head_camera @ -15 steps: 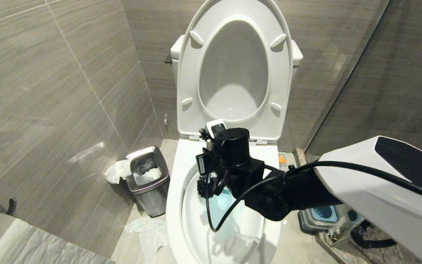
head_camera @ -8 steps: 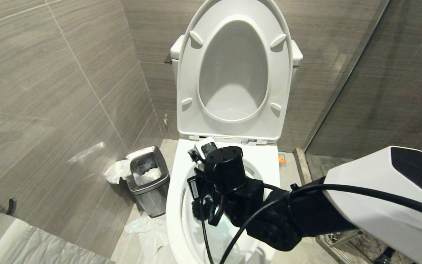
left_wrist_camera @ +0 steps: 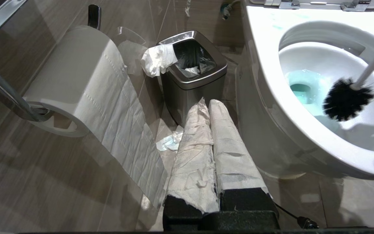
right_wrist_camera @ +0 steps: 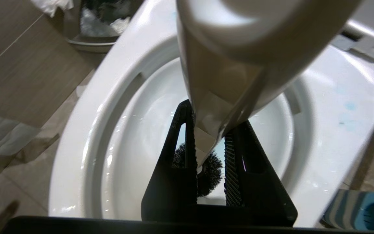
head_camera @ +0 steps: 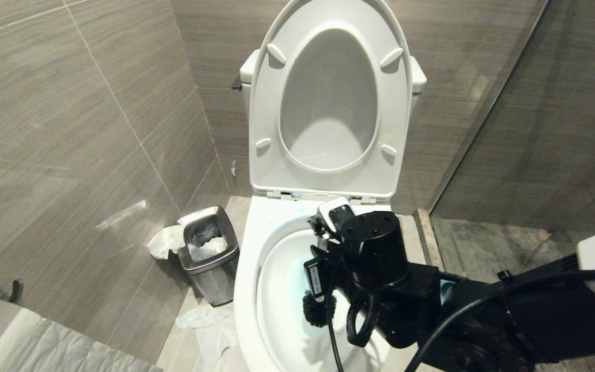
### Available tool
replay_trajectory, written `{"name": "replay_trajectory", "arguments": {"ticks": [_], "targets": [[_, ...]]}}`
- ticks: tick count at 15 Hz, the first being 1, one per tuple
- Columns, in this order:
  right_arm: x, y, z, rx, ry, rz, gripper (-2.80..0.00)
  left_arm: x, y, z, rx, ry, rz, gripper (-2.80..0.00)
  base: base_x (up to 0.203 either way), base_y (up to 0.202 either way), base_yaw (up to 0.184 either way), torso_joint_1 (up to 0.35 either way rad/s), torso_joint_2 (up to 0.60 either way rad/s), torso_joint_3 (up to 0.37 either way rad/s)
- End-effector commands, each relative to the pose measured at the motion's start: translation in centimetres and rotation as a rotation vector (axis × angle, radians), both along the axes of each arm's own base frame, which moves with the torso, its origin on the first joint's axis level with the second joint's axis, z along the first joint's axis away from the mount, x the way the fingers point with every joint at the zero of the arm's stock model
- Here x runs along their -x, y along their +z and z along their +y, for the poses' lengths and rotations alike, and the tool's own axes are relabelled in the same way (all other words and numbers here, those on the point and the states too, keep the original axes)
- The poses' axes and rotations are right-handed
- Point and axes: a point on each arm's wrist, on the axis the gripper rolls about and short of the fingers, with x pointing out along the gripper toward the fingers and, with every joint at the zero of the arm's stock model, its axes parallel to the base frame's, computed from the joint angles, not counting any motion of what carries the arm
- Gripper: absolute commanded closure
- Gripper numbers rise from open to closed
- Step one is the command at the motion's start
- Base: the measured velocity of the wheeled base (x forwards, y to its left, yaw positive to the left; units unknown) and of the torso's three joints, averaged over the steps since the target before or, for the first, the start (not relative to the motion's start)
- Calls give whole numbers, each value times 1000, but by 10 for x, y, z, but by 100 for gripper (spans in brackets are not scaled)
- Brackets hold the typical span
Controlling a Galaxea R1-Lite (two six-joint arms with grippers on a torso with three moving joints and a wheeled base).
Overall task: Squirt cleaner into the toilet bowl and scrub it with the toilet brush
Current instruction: Scrub the toilet bowl
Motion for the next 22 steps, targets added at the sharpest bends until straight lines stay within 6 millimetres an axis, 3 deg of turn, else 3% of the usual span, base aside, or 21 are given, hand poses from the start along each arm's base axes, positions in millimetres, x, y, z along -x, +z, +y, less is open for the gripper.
{"name": "replay_trajectory", "arguments": {"ticks": [1, 6, 12, 17, 22], "targets": [[-10, 19, -22, -34, -64, -36, 0, 0, 0, 0, 1, -1, 2, 0, 0, 0, 0, 0, 0, 0], [-43, 16, -14, -30, -104, -66, 0, 0, 0, 0, 0, -1, 2, 0, 0, 0, 0, 0, 0, 0], [-83, -16, 4, -1, -133, -61, 0, 0, 0, 0, 0, -1, 2, 0, 0, 0, 0, 0, 0, 0], [-100, -34, 18, 0, -129, -54, 0, 0, 0, 0, 0, -1, 2, 0, 0, 0, 0, 0, 0, 0], [-118, -70, 31, 20, -136, -28, 0, 0, 0, 0, 0, 0, 2, 0, 0, 0, 0, 0, 0, 0]]}}
